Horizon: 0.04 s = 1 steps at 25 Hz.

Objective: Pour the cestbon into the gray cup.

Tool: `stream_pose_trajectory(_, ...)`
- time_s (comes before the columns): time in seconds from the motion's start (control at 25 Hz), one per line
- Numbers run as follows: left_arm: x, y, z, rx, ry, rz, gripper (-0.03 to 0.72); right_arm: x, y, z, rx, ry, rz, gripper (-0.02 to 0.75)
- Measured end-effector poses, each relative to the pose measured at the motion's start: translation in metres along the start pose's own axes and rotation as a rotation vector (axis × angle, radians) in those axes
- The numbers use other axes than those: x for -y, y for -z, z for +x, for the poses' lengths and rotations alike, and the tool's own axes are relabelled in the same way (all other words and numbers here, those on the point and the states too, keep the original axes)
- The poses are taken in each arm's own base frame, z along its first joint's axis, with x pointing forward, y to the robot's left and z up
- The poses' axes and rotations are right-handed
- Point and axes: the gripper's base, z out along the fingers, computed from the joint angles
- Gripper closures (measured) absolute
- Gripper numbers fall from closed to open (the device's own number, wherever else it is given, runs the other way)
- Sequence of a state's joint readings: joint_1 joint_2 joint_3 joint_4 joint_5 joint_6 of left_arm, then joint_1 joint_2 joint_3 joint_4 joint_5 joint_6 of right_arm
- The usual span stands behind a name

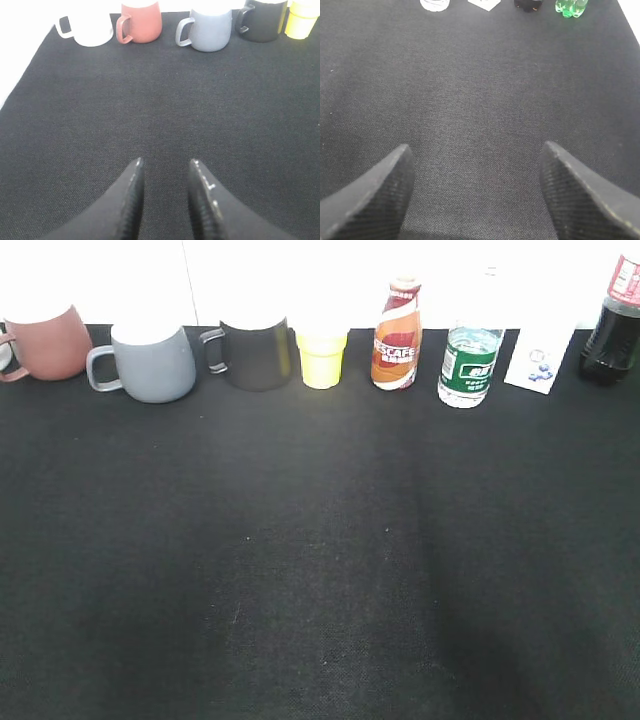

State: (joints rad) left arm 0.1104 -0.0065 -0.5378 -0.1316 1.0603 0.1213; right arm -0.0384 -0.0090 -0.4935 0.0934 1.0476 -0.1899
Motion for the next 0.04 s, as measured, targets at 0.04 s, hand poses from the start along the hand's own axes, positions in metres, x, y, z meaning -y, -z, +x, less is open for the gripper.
stream_pose_trajectory(0.04, 0.0, 0.0, 0.0, 0.0, 0.0, 0.0, 0.453, 0.0, 0.0, 0.0, 0.0, 0.0, 0.0, 0.152)
